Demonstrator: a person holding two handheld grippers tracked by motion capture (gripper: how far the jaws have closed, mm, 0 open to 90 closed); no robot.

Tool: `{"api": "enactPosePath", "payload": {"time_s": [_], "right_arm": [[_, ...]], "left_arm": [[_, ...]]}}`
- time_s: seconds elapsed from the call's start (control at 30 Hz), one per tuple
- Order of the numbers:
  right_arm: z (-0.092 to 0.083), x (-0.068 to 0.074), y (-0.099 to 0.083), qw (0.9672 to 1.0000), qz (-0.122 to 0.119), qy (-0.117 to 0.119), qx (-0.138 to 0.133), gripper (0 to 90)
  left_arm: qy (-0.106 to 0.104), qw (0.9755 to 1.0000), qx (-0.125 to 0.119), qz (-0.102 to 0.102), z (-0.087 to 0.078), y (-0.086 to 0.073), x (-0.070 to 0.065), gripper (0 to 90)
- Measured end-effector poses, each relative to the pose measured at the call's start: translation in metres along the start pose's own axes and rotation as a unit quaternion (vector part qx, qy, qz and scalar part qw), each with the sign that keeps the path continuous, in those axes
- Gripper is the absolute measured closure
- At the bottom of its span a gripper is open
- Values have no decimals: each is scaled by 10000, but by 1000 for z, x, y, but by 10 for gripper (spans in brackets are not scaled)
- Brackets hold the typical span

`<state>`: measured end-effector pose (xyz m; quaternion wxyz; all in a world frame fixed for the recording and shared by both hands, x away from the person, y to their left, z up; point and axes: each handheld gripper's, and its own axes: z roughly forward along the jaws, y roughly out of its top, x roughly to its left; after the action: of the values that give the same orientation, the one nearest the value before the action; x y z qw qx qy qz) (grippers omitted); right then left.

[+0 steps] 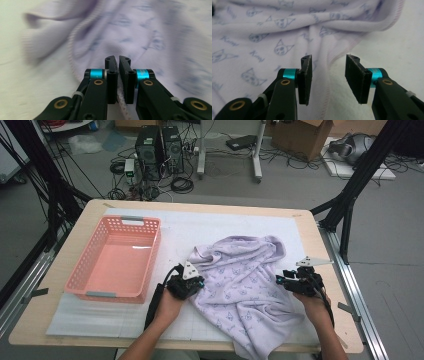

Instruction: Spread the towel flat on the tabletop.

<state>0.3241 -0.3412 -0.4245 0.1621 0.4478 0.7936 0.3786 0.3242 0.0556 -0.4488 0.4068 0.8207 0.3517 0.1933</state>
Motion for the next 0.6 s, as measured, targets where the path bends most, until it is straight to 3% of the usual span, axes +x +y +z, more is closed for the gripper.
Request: {"api": "enactPosePath", "payload": {"time_s": [0.13, 0.2, 0.37, 0.4, 0.47, 0.5, 0.57, 0.6], "right_arm": [[4, 7, -4, 9997, -99, 144, 144, 556], [9, 10, -4, 9995, -154, 167, 209, 540], [26, 14, 0, 9992, -83, 195, 341, 540], [29, 16, 1, 9991, -149, 109, 393, 556], [31, 18, 4, 9986, -266, 10, 446, 688], [31, 17, 7, 9983, -295, 89, 503, 845], [34, 15, 13, 9975, -428, -31, 563, 856], [35, 14, 15, 9976, -414, -157, 532, 859]], "left_arm": [[480, 9969, -76, -611, 4, 5, 28, 855], [567, 9951, -100, -808, 7, 10, 36, 856], [766, 9922, -421, -888, 14, 21, 45, 856], [793, 9913, -512, -917, 14, 22, 47, 856], [672, 9913, -649, -932, 15, 21, 51, 854], [649, 9918, -636, -902, 15, 20, 51, 851], [481, 9922, -676, -934, 14, 20, 51, 819], [398, 9915, -739, -991, 13, 20, 50, 755]]}}
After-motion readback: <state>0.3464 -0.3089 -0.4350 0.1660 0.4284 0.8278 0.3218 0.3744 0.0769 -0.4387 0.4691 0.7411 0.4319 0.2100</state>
